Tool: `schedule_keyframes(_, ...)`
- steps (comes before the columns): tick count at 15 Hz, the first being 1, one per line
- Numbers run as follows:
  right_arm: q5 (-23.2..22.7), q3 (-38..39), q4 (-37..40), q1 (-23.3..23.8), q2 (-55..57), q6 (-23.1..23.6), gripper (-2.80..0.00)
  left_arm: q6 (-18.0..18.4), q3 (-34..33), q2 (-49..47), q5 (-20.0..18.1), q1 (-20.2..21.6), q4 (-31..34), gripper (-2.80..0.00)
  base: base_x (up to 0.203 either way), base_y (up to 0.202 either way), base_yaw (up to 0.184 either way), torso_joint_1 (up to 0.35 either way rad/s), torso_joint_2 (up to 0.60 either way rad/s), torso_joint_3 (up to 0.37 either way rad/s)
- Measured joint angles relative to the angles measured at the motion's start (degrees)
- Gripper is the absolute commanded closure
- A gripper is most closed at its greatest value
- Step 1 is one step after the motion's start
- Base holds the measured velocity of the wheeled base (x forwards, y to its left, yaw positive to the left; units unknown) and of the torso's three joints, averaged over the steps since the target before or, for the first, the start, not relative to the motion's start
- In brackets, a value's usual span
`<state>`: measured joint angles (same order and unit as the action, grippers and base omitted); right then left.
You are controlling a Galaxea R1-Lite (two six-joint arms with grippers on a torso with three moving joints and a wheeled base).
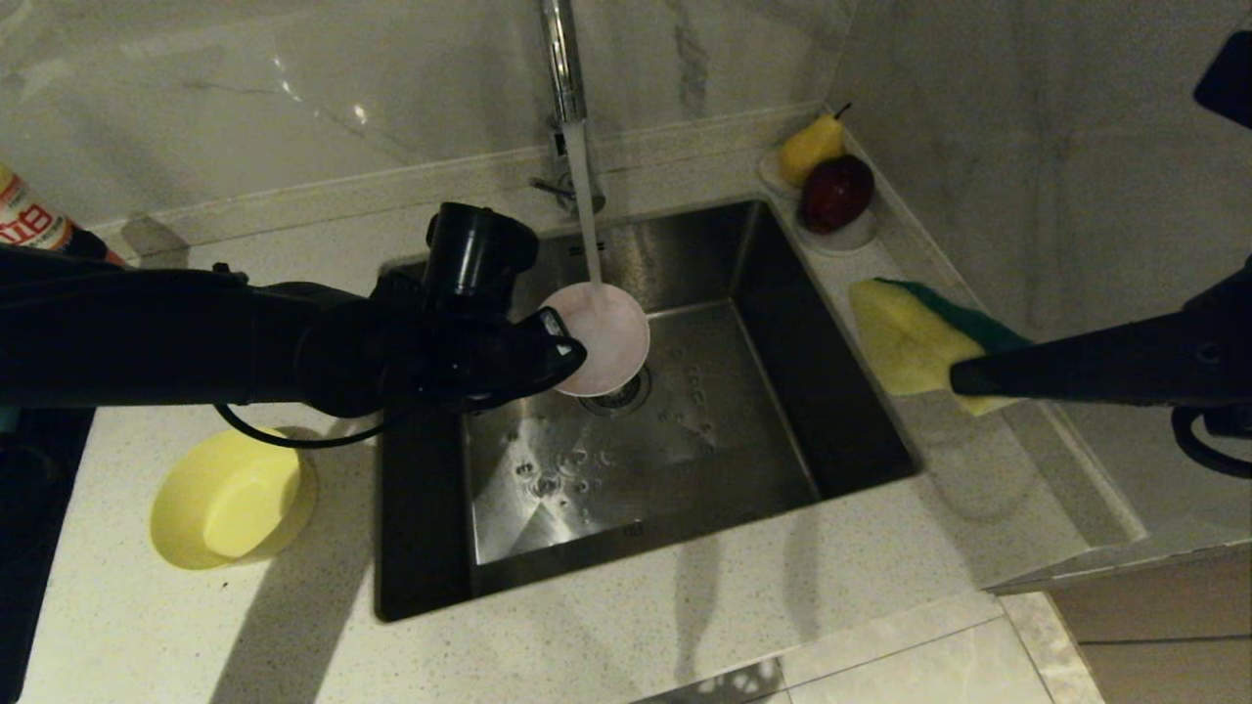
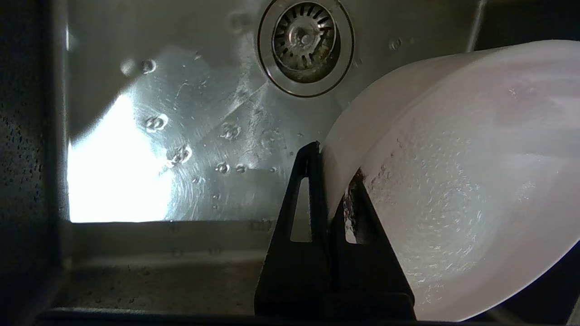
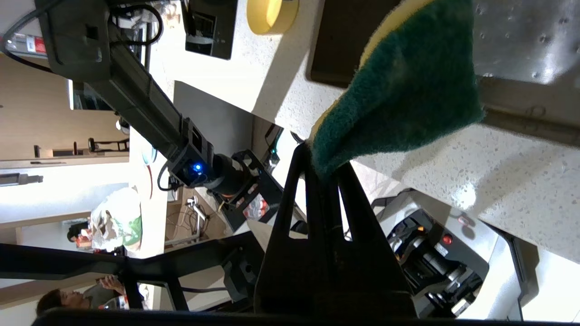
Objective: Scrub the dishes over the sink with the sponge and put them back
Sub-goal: Rinse the bowl
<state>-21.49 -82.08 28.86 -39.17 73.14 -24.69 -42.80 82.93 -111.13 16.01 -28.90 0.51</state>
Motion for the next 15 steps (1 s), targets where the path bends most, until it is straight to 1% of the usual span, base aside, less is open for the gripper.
schedule_keyframes(2, 0.00, 0.28, -0.09, 0.00, -0.06, 0.03, 0.00, 0.60, -1.62, 0.74, 0.62, 0.00, -0.40, 0.00, 0.000, 0.000, 0.000, 0.000, 0.00, 0.000)
schedule_keyframes(4, 0.11, 0.74, -0.05, 0.02, -0.33, 0.04, 0.00, 1.76, -3.71, 2.58, 2.37, 0.00, -0.53, 0.00, 0.000, 0.000, 0.000, 0.000, 0.00, 0.000)
schedule_keyframes(6, 0.16, 1.26, -0.09, 0.59, -0.78, 0.02, 0.00, 4.11, -5.71, 5.42, 5.97, 0.30, -2.24, 0.00, 0.000, 0.000, 0.000, 0.000, 0.00, 0.000)
schedule_keyframes(7, 0.11, 1.44, -0.09, 1.14, -0.93, 0.00, 0.00, 5.98, -7.13, 6.91, 7.69, 0.49, -4.44, 0.00, 0.000, 0.000, 0.000, 0.000, 0.00, 0.000)
schedule_keyframes(9, 0.13, 1.68, -0.05, 2.31, -1.12, -0.30, 0.00, 12.58, -11.15, 10.34, 9.97, 1.09, -12.38, 0.00, 0.000, 0.000, 0.000, 0.000, 0.00, 0.000)
schedule_keyframes(12, 0.35, 1.73, 0.17, 3.06, -1.49, -0.61, 0.00, 22.26, -18.15, 14.66, 10.37, 2.67, -24.63, 0.00, 0.000, 0.000, 0.000, 0.000, 0.00, 0.000)
schedule_keyframes(15, 0.45, 1.79, 0.55, 3.23, -1.54, -0.65, 0.00, 29.99, -23.00, 17.21, 10.37, 4.11, -38.96, 0.00, 0.000, 0.000, 0.000, 0.000, 0.00, 0.000)
